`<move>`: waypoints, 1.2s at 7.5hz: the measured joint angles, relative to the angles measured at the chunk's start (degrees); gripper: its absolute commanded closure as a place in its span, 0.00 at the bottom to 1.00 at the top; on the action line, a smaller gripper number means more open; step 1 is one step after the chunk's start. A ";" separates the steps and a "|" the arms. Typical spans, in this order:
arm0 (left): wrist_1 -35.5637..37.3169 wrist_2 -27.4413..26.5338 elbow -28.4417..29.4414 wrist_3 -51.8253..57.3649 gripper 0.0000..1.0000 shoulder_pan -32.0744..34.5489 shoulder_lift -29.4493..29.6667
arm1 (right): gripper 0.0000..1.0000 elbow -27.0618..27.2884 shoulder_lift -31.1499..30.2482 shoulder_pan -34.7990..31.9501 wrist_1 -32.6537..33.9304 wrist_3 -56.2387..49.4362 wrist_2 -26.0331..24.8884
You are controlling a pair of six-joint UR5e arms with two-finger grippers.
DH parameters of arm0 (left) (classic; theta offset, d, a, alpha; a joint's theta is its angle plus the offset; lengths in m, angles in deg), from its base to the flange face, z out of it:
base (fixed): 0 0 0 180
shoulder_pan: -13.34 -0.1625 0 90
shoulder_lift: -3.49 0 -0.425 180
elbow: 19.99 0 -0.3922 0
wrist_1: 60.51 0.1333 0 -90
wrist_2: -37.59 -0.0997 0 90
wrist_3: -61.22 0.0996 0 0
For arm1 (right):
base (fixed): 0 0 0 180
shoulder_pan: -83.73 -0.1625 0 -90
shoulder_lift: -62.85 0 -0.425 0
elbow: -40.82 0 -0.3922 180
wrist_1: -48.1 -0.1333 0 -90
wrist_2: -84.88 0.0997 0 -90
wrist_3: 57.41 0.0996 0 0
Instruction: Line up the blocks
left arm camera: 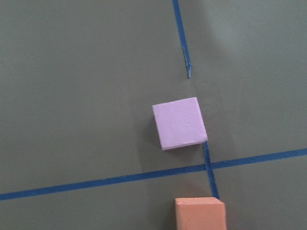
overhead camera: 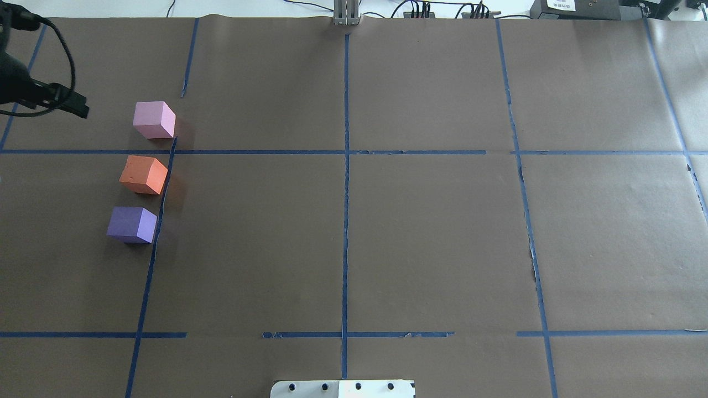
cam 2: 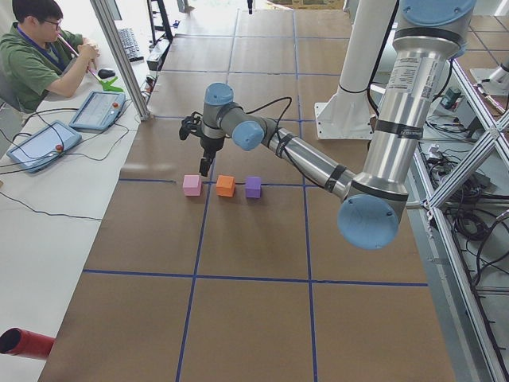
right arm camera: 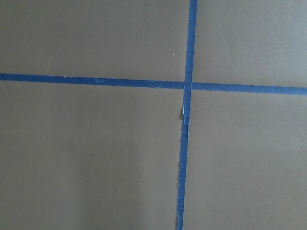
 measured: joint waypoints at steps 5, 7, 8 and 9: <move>1.08 11.91 10.77 24.82 0.00 16.73 -10.13 | 0.00 0.00 0.00 0.00 0.00 -0.06 0.00; 0.77 12.15 11.51 25.63 0.00 19.06 -13.79 | 0.00 0.00 0.00 0.00 0.00 -0.06 0.00; 0.55 12.17 11.61 25.75 0.00 19.88 -14.94 | 0.00 0.00 0.00 0.00 0.00 -0.06 0.00; 0.50 12.14 11.64 25.75 0.00 20.55 -15.60 | 0.00 0.00 0.00 0.00 0.00 -0.06 0.00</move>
